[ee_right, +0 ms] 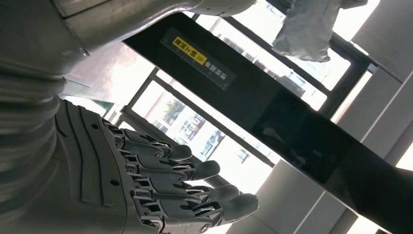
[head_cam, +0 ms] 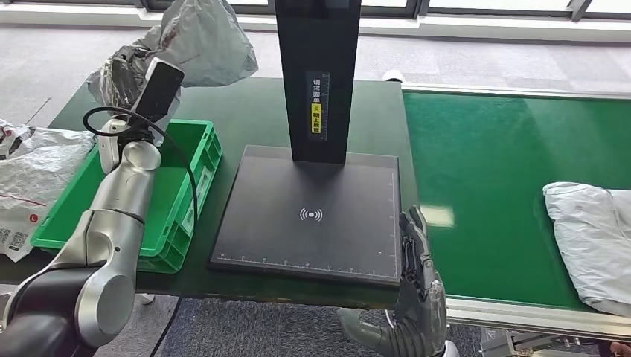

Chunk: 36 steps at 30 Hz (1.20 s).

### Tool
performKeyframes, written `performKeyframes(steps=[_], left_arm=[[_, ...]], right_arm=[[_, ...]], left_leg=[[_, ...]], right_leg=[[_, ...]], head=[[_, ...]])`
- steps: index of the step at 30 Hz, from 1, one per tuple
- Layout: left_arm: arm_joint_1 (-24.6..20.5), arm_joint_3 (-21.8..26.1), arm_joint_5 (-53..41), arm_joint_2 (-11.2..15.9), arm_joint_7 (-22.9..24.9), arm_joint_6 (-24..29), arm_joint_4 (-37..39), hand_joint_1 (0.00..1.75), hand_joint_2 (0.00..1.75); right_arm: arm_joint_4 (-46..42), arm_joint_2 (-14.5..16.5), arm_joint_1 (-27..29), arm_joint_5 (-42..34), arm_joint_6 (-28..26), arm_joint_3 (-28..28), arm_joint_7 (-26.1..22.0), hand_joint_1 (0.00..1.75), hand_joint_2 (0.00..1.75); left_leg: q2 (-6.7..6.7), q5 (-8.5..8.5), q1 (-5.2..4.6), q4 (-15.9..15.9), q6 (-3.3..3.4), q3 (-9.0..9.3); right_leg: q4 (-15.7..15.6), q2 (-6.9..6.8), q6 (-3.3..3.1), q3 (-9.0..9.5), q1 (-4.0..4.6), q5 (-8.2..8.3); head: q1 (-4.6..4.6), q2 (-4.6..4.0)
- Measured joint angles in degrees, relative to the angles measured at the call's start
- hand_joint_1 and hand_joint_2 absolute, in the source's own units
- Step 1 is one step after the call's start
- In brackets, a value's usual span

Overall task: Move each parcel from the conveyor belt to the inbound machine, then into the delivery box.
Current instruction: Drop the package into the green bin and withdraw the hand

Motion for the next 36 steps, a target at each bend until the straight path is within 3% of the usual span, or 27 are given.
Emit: performKeyframes(steps=[5,11,22,34,36], left_arm=[[-5.8,4.5,-2.1,2.7,4.2,0.2,7.7,1.75,1.75],[-8.3,7.7,-5.2,5.1,7.7,-1.5,13.7,1.75,1.75],[-1.9,13.5,-7.5,6.6,7.8,-5.8,19.4,1.75,1.75],[0.9,15.6,-7.8,6.6,8.1,-7.6,21.4,1.75,1.75],[1.7,16.3,-7.3,6.6,7.5,-7.6,21.6,0.87,0.87]], right_arm=[[0.0,0.0,0.0,0.0,0.3,0.0,0.0,0.00,1.75],[-0.3,0.0,0.3,0.2,0.9,0.0,0.0,0.00,1.75],[-1.1,0.0,0.6,1.3,2.1,-0.1,0.4,0.00,1.75],[-1.4,0.0,0.7,2.1,2.1,-0.2,1.1,0.00,1.75],[-1.4,0.0,0.7,2.3,2.1,-0.2,1.2,0.00,1.75]], left_leg=[[0.10,-0.02,0.00,0.0,-0.02,-0.02],[0.08,-0.02,0.01,0.0,-0.03,-0.02],[0.09,-0.03,-0.01,0.0,-0.04,-0.03],[0.11,-0.03,-0.01,0.0,-0.04,-0.04],[0.11,-0.03,0.00,0.0,-0.04,-0.04]], right_leg=[[0.0,0.10,-0.02,-0.09,0.00,0.00],[0.0,0.09,-0.04,-0.09,0.02,-0.02],[0.0,0.09,-0.05,-0.10,0.00,-0.02],[0.0,0.10,-0.05,-0.12,0.00,-0.02],[0.0,0.09,-0.05,-0.14,0.00,-0.02]], head=[[-0.02,0.00],[-0.02,0.00],[-0.01,0.00],[-0.01,0.00],[-0.01,0.00]])
